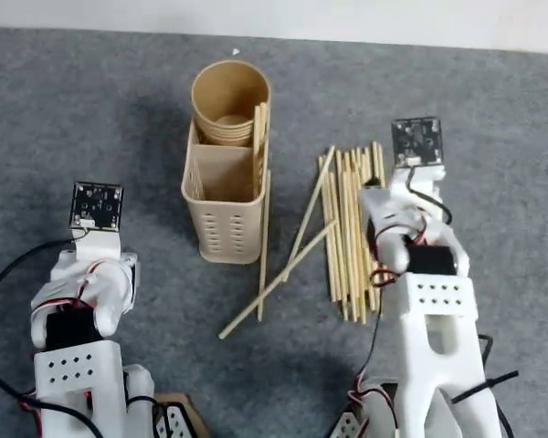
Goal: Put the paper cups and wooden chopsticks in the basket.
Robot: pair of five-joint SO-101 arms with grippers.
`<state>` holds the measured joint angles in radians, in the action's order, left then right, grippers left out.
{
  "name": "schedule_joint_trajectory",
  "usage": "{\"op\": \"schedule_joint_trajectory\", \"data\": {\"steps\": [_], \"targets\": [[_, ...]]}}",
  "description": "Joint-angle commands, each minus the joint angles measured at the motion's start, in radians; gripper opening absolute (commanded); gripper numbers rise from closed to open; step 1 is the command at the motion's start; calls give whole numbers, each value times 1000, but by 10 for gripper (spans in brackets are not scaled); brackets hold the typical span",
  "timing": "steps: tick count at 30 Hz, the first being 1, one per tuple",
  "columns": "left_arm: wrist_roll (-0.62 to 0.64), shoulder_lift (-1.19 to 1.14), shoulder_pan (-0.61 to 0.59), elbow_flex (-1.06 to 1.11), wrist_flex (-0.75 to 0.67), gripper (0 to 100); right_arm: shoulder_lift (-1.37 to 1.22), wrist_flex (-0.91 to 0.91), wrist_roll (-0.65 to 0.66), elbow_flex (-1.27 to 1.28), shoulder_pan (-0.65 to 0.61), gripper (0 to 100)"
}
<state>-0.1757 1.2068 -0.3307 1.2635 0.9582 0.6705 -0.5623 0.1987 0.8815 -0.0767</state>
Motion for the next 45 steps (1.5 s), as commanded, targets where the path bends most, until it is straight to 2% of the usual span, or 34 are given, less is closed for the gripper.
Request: {"op": "schedule_joint_trajectory", "data": {"steps": [1, 5, 8, 15, 18, 37, 38, 40, 43, 45], "targets": [[8, -1, 10, -4, -17, 158, -2, -8, 61, -1, 24, 156], [8, -1, 10, -4, -17, 158, -139, -99, 115, -28, 44, 156], [8, -1, 10, -4, -14, 158, -352, -174, 121, -240, 71, 156], [8, -1, 10, -4, -17, 158, -846, -490, 201, -868, 180, 156], [8, -1, 10, -4, -17, 158, -969, -536, 216, -989, 182, 156], [9, -1, 10, -4, -17, 158, -1303, -538, 258, -1033, 177, 151], [9, -1, 10, -4, -17, 158, -1319, -538, 258, -1033, 177, 129], [9, -1, 10, -4, -17, 158, -1336, -538, 258, -1035, 177, 15], [11, 5, 10, -5, -17, 158, -1297, -549, 245, -1035, 179, 3], [11, 7, 10, -7, -17, 158, -1222, -565, 178, -1035, 182, 6]]}}
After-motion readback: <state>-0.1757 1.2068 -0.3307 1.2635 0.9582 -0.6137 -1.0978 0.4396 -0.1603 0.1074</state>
